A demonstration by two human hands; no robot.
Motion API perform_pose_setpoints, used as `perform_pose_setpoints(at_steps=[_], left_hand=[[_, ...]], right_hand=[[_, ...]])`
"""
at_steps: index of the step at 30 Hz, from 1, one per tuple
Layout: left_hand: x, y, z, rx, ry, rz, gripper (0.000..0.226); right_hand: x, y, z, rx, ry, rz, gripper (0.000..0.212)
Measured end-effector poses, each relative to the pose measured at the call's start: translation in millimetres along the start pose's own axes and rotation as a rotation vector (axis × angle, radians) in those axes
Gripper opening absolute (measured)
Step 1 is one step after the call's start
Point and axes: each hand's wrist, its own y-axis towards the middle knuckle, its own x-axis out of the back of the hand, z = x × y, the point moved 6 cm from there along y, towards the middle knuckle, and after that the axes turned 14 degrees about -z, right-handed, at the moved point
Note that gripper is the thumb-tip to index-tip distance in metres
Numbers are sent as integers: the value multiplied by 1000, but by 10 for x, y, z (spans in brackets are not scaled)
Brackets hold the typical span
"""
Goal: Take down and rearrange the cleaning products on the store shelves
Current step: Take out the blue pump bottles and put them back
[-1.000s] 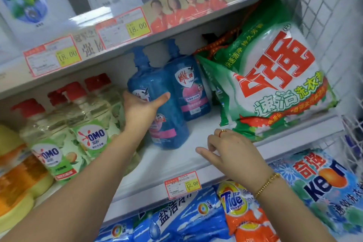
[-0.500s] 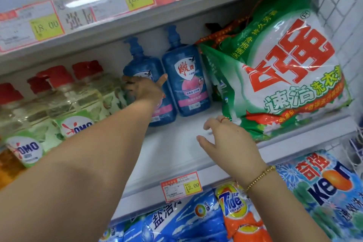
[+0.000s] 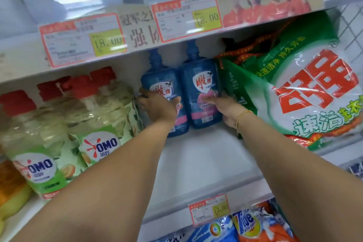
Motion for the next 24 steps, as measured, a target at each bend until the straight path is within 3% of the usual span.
perform_pose_setpoints(at_steps=[3, 6, 11, 18, 21, 24], left_hand=[[-24, 13, -10, -4, 33, 16, 111], [-29, 26, 0, -15, 34, 6, 110], [-38, 10, 1, -9, 22, -2, 110], [-47, -2, 66, -15, -18, 11, 102], [-153, -75, 192, -42, 67, 124, 96], [-215, -223, 247, 36, 73, 271, 121]], right_hand=[[88, -25, -54, 142, -185, -111, 67], [96, -9, 47, 286, -354, -183, 74], [58, 137, 186, 131, -163, -191, 112], [108, 17, 97, 181, -167, -130, 90], [141, -22, 96, 210, -180, -133, 91], [151, -74, 67, 186, -116, -165, 96]])
